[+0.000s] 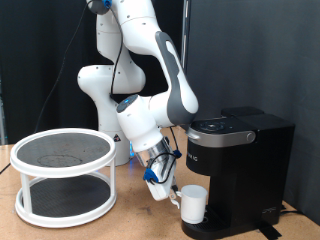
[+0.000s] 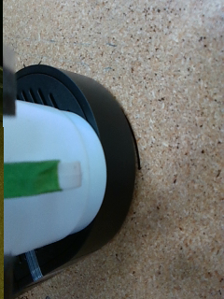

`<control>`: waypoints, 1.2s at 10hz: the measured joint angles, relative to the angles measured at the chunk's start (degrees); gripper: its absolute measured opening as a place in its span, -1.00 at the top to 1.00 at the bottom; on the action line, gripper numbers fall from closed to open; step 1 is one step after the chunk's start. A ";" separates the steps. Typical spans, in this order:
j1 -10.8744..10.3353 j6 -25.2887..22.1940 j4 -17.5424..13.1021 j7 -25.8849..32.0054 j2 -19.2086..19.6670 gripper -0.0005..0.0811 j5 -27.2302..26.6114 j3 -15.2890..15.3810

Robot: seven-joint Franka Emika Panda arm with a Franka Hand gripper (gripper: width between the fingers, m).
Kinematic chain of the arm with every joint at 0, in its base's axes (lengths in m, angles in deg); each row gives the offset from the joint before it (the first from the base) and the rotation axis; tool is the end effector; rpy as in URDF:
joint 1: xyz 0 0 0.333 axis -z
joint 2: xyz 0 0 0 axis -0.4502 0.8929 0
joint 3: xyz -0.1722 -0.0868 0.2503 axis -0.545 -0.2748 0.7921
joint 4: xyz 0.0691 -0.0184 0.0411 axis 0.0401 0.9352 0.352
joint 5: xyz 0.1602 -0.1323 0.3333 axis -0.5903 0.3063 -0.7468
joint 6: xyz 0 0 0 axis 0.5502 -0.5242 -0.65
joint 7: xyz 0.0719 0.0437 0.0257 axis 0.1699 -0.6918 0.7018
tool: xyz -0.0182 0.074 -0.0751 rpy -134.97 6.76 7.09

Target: Make a cup of coffee with the keurig machine

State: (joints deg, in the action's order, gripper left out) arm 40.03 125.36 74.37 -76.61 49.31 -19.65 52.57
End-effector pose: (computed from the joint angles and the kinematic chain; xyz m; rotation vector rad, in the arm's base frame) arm 0.4535 -0.0014 0.2009 -0.2891 2.7887 0.5591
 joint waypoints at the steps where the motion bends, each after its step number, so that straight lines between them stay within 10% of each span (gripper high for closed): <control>1: 0.00 0.00 0.00 -0.04 0.00 0.37 0.00 0.00; 2: 0.00 0.00 0.00 -0.05 0.00 0.37 0.00 -0.01; 6: 0.74 -3.23 1.23 2.23 -0.77 -0.76 0.18 -0.28; 12: 3.19 -8.09 6.88 6.20 -6.84 -0.81 0.10 -0.88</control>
State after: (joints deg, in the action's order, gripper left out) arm 43.22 117.27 81.24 -70.41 42.47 -19.56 51.69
